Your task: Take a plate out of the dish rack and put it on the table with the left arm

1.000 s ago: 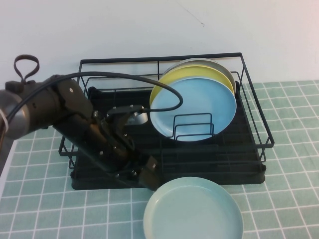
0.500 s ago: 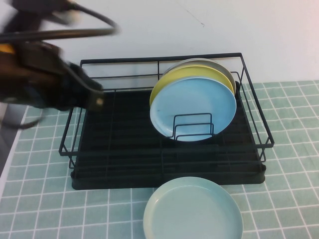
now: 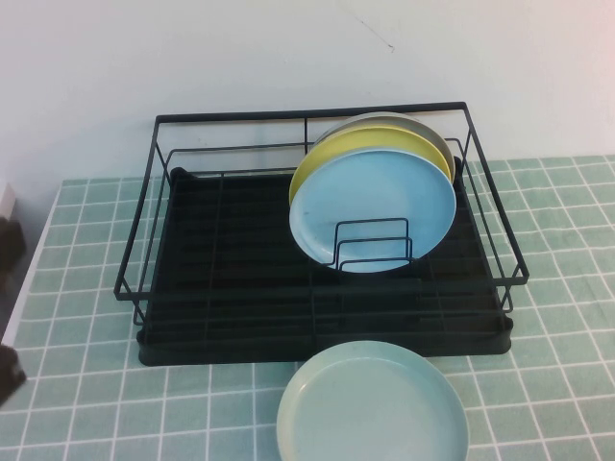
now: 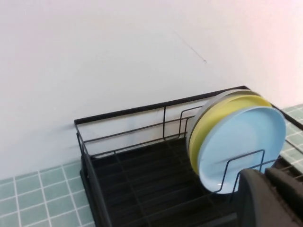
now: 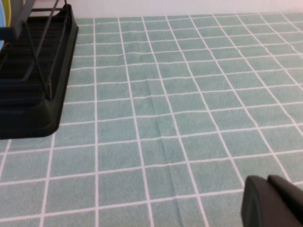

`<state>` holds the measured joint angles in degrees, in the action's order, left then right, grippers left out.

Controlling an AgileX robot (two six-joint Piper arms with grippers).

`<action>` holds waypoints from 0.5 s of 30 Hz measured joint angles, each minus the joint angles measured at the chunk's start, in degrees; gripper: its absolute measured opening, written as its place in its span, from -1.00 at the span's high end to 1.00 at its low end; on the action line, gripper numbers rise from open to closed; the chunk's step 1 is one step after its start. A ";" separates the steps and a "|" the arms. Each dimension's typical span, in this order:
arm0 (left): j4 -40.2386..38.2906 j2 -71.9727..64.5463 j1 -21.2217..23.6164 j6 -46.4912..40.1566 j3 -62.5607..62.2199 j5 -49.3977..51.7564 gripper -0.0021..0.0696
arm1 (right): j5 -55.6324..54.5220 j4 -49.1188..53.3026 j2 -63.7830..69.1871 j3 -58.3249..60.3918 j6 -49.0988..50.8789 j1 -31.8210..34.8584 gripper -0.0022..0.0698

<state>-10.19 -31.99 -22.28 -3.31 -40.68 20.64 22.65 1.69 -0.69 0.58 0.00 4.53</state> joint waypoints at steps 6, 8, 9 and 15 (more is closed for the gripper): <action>0.23 1.45 0.00 0.00 6.26 -1.50 0.94 | 0.00 0.00 0.00 0.00 0.00 0.00 0.95; 0.23 1.45 0.00 -0.22 7.52 -0.89 0.94 | 0.00 0.00 0.00 0.00 0.00 0.00 0.95; 0.32 1.45 0.00 -0.21 8.22 -0.36 0.94 | 0.00 0.00 0.00 0.00 0.00 0.00 0.95; 0.32 1.45 0.00 -0.21 12.30 2.78 0.94 | 0.00 0.00 0.00 0.00 0.00 0.00 0.95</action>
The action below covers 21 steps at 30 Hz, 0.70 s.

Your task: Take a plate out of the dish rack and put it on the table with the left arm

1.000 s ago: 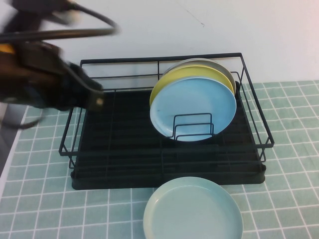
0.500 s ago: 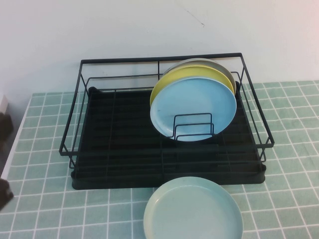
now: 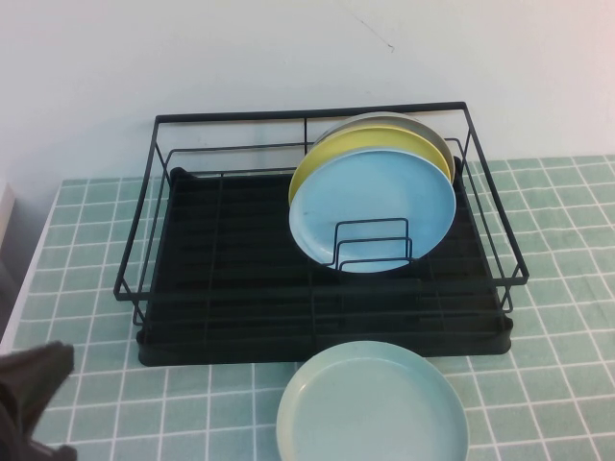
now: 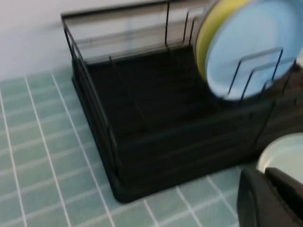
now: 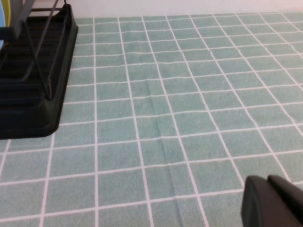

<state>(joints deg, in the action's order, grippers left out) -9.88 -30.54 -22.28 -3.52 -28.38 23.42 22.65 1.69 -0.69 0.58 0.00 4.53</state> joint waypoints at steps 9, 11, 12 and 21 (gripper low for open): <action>0.33 0.00 0.00 -0.88 4.40 7.24 0.94 | 0.00 0.00 0.00 0.00 0.00 0.00 0.95; 0.89 0.00 0.00 -1.81 4.70 9.68 0.95 | 0.00 0.00 0.00 0.00 0.00 0.00 0.95; 1.44 0.25 0.00 -1.99 4.98 9.98 0.95 | 0.00 0.00 0.00 0.00 0.00 0.00 0.95; 10.85 10.57 0.00 -2.26 10.89 2.92 0.95 | 0.00 0.00 0.00 0.00 0.00 0.00 0.95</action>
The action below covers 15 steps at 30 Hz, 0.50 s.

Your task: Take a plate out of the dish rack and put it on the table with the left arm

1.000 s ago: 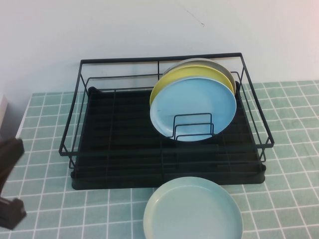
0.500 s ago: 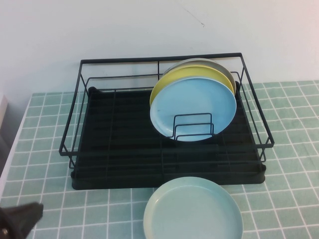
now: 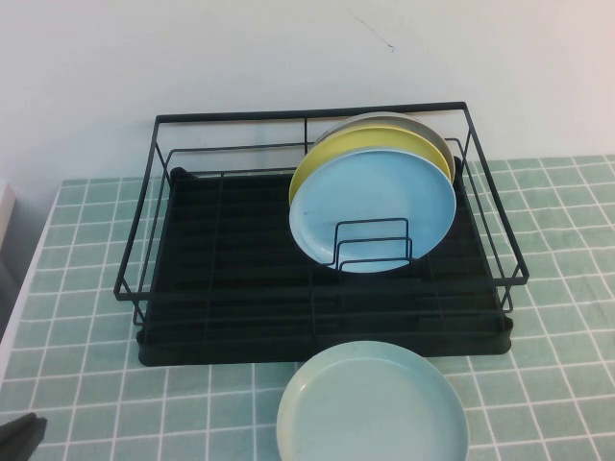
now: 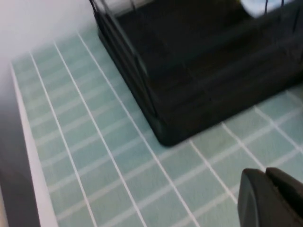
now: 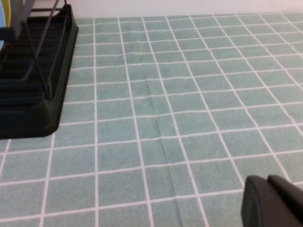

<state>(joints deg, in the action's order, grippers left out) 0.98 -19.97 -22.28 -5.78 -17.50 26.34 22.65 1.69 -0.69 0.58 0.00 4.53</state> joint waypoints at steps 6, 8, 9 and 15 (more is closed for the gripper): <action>0.62 9.35 0.86 3.43 8.71 -14.75 0.95 | 0.00 0.00 0.00 0.00 0.00 0.00 0.95; 0.62 11.93 2.90 5.78 11.85 -20.10 0.95 | 0.00 0.00 0.00 0.00 0.00 0.00 0.95; 0.62 13.11 4.35 6.74 13.14 -21.62 0.95 | 0.00 0.00 0.00 0.00 0.00 0.00 0.95; 0.72 18.19 13.35 11.16 18.49 -24.71 0.95 | 0.00 0.00 0.00 0.00 0.00 0.00 0.95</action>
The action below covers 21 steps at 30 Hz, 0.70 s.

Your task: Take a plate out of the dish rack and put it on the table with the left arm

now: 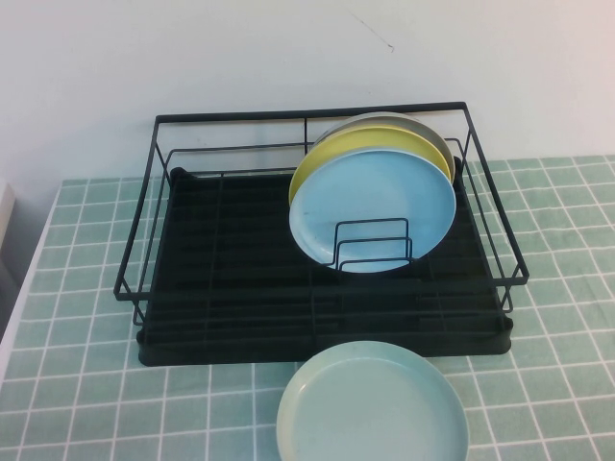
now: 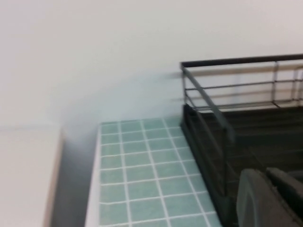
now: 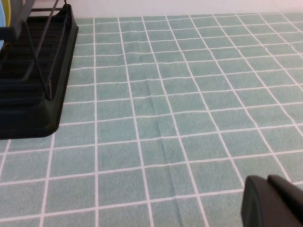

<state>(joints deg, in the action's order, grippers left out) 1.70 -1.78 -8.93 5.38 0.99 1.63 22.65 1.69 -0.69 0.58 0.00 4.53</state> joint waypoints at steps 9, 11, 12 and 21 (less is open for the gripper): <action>-0.03 2.44 5.13 0.24 0.25 12.70 0.95 | 0.00 0.00 0.00 0.00 0.00 0.00 0.95; -0.89 2.44 5.22 0.34 0.25 15.79 0.95 | 0.00 0.00 0.00 0.00 0.00 0.00 0.95; -1.04 2.48 5.22 0.34 0.15 15.96 0.95 | 0.00 0.00 0.00 0.00 0.00 0.00 0.95; -1.15 2.57 5.36 0.34 0.15 16.31 0.95 | 0.00 0.00 0.00 0.00 0.00 0.00 0.95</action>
<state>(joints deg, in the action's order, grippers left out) 0.55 0.80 -3.57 5.72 1.14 17.95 22.65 1.69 -0.69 0.58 0.00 4.53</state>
